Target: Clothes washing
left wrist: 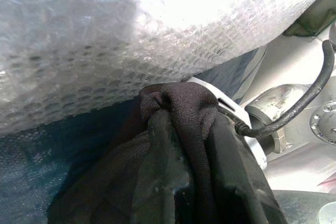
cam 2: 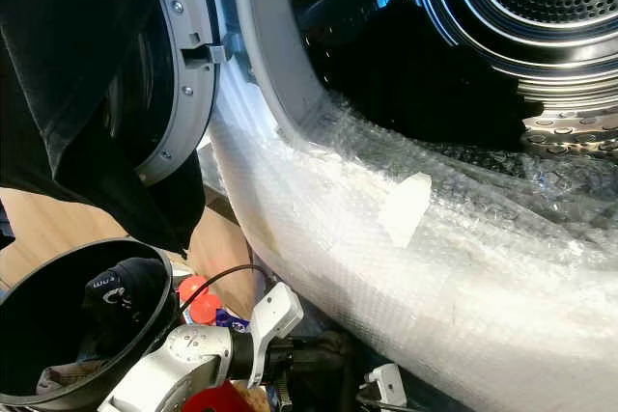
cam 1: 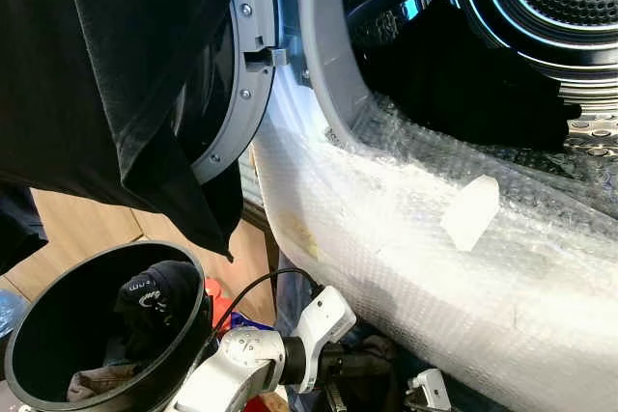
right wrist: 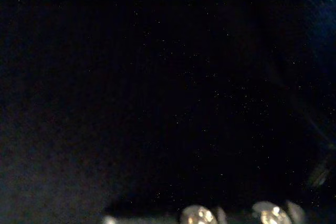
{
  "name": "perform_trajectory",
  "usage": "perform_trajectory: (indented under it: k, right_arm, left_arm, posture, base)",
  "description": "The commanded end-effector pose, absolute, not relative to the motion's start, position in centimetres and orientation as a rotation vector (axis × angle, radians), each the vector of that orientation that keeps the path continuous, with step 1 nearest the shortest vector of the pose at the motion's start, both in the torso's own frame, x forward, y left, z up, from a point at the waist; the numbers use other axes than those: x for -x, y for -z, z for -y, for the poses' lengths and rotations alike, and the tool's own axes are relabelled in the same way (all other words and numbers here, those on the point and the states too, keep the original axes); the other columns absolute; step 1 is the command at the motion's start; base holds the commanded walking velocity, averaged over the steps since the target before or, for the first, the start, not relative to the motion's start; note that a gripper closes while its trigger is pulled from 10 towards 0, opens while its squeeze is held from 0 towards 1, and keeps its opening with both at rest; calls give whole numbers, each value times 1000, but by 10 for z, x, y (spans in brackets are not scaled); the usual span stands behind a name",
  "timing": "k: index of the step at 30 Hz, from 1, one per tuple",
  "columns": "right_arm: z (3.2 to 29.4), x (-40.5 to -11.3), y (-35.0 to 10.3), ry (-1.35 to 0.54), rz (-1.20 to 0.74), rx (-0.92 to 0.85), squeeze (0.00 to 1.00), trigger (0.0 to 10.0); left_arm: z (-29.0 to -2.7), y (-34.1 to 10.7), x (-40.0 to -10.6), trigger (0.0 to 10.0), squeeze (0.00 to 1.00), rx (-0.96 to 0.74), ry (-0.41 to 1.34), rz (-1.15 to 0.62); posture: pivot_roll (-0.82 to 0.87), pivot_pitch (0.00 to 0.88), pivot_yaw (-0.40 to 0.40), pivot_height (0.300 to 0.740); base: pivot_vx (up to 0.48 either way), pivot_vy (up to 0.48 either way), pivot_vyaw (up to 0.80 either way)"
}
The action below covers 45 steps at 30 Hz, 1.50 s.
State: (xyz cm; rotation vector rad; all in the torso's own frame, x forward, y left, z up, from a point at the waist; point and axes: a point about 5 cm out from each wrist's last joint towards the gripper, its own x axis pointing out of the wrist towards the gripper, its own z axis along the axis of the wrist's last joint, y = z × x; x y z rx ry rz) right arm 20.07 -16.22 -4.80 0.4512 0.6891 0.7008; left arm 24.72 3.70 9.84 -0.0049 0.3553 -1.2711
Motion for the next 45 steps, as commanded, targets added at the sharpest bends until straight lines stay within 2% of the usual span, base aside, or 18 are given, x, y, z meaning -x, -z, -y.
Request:
perform_trajectory:
  k: [1,2,15,23,45]
  right_arm:
    - [159,-202,47,-706,-674,-476,0,3843]
    - [158,-202,47,-707,-674,-479,0,0]
    - [149,-198,49,-744,-672,-505,0,0]
    - [149,-201,47,-747,-662,-460,0,0]
    - [151,-209,39,-747,-591,-523,0,0]
  left_arm:
    - [-36,-107,-251,0,0,10,1276,-317]
    - [-36,-107,-251,0,0,10,1275,-317]
    - [-37,-105,-246,0,0,18,1277,-332]
    - [-37,-106,-245,0,0,21,1276,-333]
    - [-37,-108,-246,0,0,4,1283,-334]
  posture:
    - [91,0,10,740]
    - [99,0,13,740]
    - [109,0,22,740]
    - [114,0,24,740]
    - [108,0,27,740]
  base:
    - [0,0,0]
    - [0,0,0]
    - [0,0,0]
    - [0,0,0]
    - [0,0,0]
